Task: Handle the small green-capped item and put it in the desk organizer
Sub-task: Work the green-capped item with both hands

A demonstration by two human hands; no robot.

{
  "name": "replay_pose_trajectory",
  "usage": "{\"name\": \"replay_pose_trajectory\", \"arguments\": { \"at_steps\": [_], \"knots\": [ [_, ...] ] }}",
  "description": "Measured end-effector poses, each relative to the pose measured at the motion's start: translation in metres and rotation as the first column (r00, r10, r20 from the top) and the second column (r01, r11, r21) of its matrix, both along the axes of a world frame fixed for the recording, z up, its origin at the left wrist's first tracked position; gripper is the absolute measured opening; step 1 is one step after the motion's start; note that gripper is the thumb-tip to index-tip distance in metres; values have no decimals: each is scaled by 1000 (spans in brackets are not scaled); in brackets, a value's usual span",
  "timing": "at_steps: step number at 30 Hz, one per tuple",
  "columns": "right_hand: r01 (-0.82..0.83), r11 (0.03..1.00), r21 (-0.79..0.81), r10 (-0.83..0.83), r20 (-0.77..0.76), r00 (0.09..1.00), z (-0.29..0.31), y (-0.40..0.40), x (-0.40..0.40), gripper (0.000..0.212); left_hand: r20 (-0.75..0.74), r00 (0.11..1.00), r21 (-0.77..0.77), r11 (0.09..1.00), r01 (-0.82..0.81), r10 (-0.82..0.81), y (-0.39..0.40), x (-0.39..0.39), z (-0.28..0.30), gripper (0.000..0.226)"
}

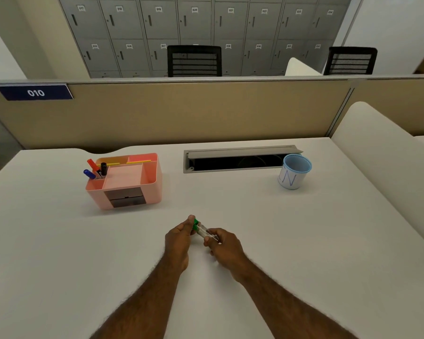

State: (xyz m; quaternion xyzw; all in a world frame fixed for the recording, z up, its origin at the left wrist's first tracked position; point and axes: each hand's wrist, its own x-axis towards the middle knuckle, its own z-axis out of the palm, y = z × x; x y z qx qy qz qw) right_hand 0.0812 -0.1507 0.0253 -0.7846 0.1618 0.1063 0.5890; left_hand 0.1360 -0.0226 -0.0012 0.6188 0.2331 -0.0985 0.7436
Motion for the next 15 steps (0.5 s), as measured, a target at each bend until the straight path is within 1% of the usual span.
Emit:
{"name": "replay_pose_trajectory", "arguments": {
  "at_steps": [2,5,7,15],
  "knots": [
    [-1,1000,-8,1,6,1000,0,2,2,25,1,1000,-12,1000,10,-10,-1,-3,0,26],
    [8,1000,-20,-7,21,1000,-3,6,4,24,7,1000,-10,1000,10,-10,0,-5,-1,31],
    [15,999,-36,-14,39,999,-6,9,4,25,12,1000,-4,1000,8,-7,2,-6,0,30],
    [52,991,-127,-37,118,992,-9,17,2,35,14,1000,-16,1000,8,-8,3,-12,4,31]
  ]
}}
